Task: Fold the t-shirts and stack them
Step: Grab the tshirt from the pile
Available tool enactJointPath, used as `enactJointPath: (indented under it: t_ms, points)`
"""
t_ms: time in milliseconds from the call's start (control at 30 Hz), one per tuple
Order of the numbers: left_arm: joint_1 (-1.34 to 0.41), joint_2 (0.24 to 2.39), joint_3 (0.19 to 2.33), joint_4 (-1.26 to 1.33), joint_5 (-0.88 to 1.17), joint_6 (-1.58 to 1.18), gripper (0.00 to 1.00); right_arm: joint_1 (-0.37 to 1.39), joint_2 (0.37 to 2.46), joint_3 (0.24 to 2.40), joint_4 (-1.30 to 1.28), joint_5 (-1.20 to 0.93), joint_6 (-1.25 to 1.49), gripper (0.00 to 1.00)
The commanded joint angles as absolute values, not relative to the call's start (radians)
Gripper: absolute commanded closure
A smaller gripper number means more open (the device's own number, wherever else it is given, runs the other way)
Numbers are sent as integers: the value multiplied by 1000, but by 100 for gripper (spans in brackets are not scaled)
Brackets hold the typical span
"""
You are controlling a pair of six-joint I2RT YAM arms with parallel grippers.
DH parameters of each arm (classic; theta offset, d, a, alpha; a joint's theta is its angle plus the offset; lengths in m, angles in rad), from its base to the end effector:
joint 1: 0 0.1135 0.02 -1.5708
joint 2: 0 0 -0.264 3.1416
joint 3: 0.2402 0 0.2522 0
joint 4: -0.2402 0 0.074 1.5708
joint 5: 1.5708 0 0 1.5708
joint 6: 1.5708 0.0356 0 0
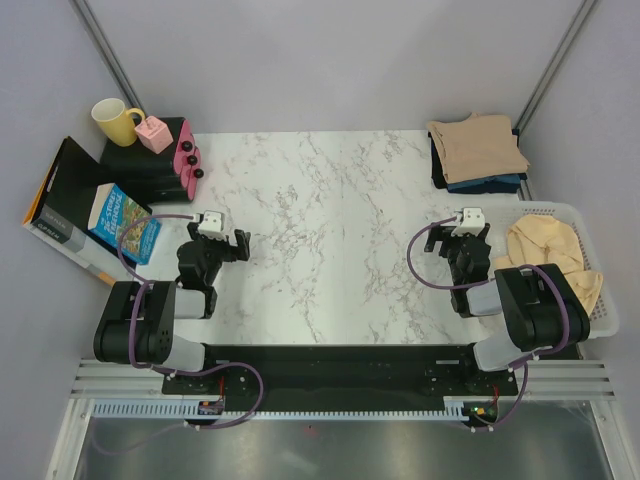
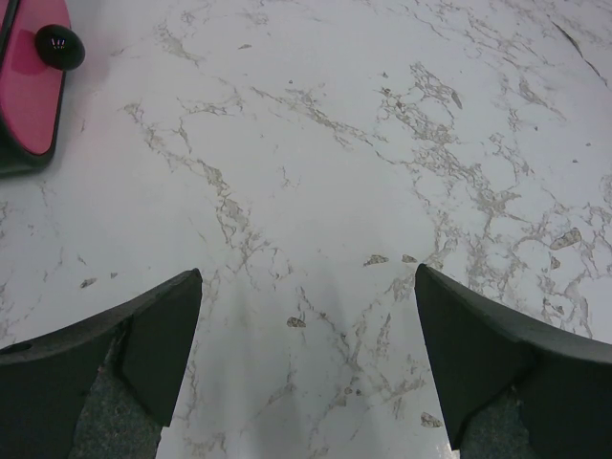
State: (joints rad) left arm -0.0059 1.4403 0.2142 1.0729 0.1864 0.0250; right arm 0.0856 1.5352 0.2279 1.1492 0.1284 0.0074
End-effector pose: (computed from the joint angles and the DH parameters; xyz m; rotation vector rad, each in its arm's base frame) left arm 0.2326 -0.0080 0.1483 0.1642 1.7157 -0.1465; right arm 0.2398 0.0160 0.1392 0.0271 1.7276 -0.0424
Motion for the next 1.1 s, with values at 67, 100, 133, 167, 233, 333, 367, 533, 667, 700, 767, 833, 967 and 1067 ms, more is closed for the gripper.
enactJointPath:
  t_ms: [67, 100, 133, 167, 233, 333, 367, 533, 667, 700, 767, 833, 967, 1067]
  points:
    - [-2, 1436, 227, 1124, 193, 28, 0, 77, 1525, 242, 1181, 132, 18, 2]
    - [-2, 1424, 218, 1143, 193, 25, 0, 78, 1520, 253, 1157, 108, 15, 2]
    - [-2, 1401, 218, 1131, 215, 25, 0, 78, 1479, 276, 1094, 92, 8, 2]
    - [-2, 1364, 224, 1088, 230, 23, 0, 78, 1454, 313, 1007, 63, 9, 2]
    - [26, 1228, 279, 874, 314, 44, 0, 78, 1411, 483, 670, -27, -26, 2]
    - [26, 1105, 380, 607, 415, 139, 0, 78, 1396, 739, 308, -90, -21, 2]
    - [26, 1044, 429, 495, 438, 179, 0, 78, 1393, 802, 226, -106, -40, 2]
    - [26, 1080, 903, -258, 523, 437, 1, 78, 1407, 1273, -378, -167, -204, 2]
    - [26, 1123, 1109, -647, 542, 615, 5, 77, 1417, 1469, -696, -42, -330, 2]
    - [26, 1117, 1142, -679, 535, 639, 5, 72, 1411, 1494, -781, -6, -380, 2]
    - [26, 1109, 1175, -768, 540, 722, 4, 54, 1390, 1490, -846, 76, -428, 3]
    - [23, 1104, 1212, -822, 557, 776, 4, 26, 1355, 1460, -922, 116, -469, 4]
    - [21, 1146, 1314, -977, 574, 879, 2, -73, 1296, 1416, -1052, 118, -514, 4]
    - [20, 1187, 1374, -1071, 587, 909, 4, -162, 1235, 1362, -1074, 144, -552, 4]
